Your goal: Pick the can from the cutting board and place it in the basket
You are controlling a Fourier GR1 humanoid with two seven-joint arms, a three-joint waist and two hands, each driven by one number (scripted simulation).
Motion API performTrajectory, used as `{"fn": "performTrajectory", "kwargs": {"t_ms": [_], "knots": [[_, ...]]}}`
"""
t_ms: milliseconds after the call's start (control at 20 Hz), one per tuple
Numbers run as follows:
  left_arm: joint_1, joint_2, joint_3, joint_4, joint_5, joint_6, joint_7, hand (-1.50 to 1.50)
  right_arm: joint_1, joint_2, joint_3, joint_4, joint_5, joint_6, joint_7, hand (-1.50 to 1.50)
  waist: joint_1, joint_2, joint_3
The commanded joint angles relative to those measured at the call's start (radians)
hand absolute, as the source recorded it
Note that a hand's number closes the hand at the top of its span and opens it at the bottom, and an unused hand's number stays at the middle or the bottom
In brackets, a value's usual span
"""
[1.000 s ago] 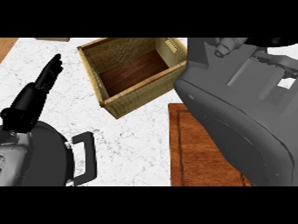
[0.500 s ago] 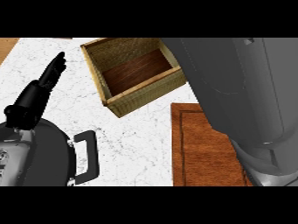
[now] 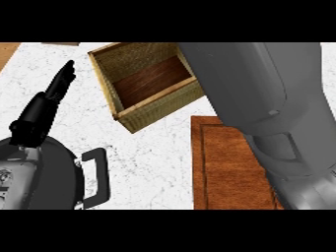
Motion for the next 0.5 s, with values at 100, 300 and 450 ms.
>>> {"fn": "performTrajectory", "kwargs": {"t_ms": [100,300,450], "knots": [[0.007,-0.008,-0.002,-0.016,-0.006,0.010,0.011,0.00,-0.111,0.007,-0.003,0.201,-0.009,0.112,0.219,1.50,-0.010,-0.004,0.001],[0.004,-0.001,0.012,0.006,0.003,0.002,-0.005,0.00,-0.157,0.007,-0.059,0.266,-0.078,0.056,0.197,-1.50,-0.020,-0.001,0.002],[0.020,0.013,0.022,-0.013,0.014,-0.015,-0.013,0.00,-0.144,0.007,-0.081,0.324,-0.129,-0.011,0.159,-1.50,-0.010,0.000,0.002]]}}
